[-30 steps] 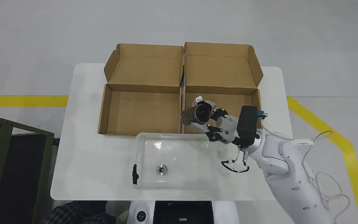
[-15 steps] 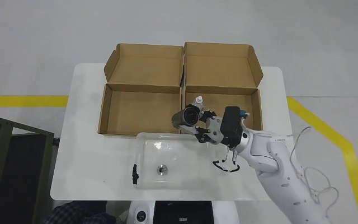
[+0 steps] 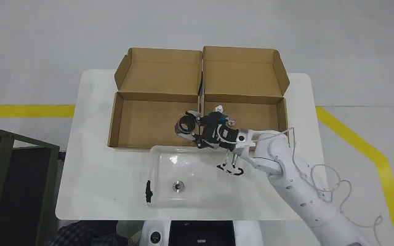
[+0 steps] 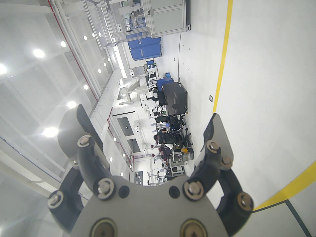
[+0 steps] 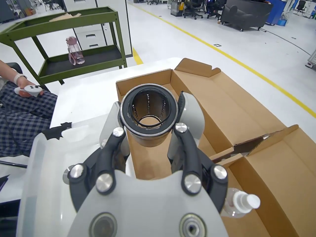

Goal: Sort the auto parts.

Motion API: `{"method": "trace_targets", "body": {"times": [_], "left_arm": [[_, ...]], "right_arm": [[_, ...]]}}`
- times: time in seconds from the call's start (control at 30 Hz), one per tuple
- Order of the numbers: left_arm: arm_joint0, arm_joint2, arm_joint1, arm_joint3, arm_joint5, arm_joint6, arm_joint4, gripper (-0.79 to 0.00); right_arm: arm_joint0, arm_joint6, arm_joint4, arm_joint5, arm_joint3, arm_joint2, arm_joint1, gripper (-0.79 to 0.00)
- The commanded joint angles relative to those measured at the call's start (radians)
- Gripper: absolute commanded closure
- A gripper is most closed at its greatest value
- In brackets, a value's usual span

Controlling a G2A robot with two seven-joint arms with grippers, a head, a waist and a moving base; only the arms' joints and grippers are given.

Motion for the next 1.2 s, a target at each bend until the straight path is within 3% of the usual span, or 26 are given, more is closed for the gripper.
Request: {"method": "trace_targets", "body": {"times": [0.0,0.53,1.1,1.17], "left_arm": [[0.0,0.0,0.0,0.0,0.0,0.0,0.0,-0.785],[0.0,0.0,0.0,0.0,0.0,0.0,0.0,-0.785],[0.0,0.0,0.0,0.0,0.0,0.0,0.0,-0.785],[0.0,0.0,0.0,0.0,0.0,0.0,0.0,-0.785]], "right_arm": [[0.034,0.007,-0.018,0.017,0.033,-0.022,-0.009,0.0],[0.251,0.095,-0.11,0.113,0.256,-0.169,-0.085,0.0],[0.361,0.13,-0.181,0.159,0.448,-0.295,-0.168,0.0],[0.367,0.127,-0.182,0.162,0.466,-0.304,-0.177,-0.052]]}}
